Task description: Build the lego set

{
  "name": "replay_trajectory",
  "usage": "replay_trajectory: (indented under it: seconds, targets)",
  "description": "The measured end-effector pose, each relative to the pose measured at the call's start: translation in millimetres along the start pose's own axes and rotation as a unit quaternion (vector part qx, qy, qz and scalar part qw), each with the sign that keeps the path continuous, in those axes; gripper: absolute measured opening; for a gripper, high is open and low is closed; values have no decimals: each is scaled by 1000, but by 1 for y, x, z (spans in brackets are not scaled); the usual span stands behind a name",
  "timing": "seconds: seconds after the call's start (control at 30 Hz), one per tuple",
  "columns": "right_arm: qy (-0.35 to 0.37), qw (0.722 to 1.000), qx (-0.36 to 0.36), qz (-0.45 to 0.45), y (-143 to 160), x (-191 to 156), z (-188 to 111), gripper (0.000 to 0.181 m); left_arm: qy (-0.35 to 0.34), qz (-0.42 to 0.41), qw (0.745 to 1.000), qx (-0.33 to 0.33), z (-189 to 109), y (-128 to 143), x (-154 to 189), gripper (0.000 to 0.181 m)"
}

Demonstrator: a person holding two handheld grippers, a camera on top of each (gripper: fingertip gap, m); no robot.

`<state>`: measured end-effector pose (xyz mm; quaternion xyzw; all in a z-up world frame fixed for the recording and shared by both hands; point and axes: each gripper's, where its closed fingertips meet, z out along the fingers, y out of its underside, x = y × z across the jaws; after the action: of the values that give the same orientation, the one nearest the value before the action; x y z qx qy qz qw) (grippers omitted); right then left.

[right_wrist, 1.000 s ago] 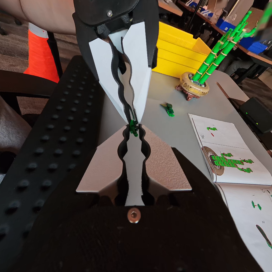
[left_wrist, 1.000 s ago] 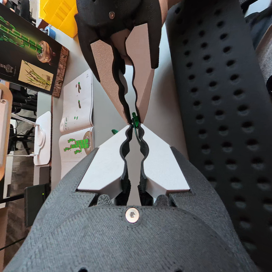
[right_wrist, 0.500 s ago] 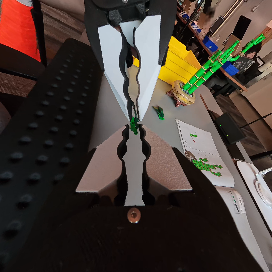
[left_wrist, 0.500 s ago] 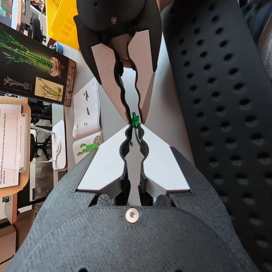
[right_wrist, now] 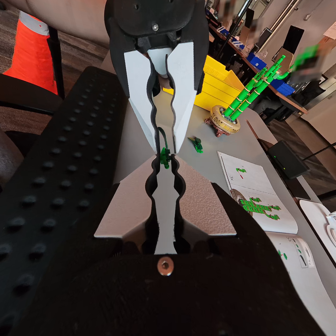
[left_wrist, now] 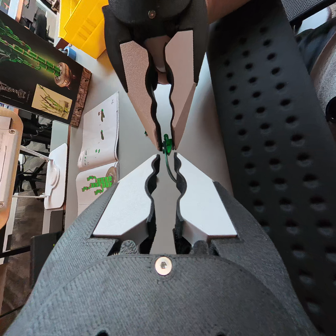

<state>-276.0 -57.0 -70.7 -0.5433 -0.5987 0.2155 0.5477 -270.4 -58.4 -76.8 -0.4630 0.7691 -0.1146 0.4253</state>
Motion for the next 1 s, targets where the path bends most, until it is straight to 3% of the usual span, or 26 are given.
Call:
replay_trajectory:
  seconds: [0.2,1.0]
  targets:
    - [-1,1000,16,19,-3,4,-4,10,-6,-27,999,34,-11,-5,-7,17]
    - [11,1000,13,21,0,9,-5,10,-15,0,1000,24,-7,-4,-6,18]
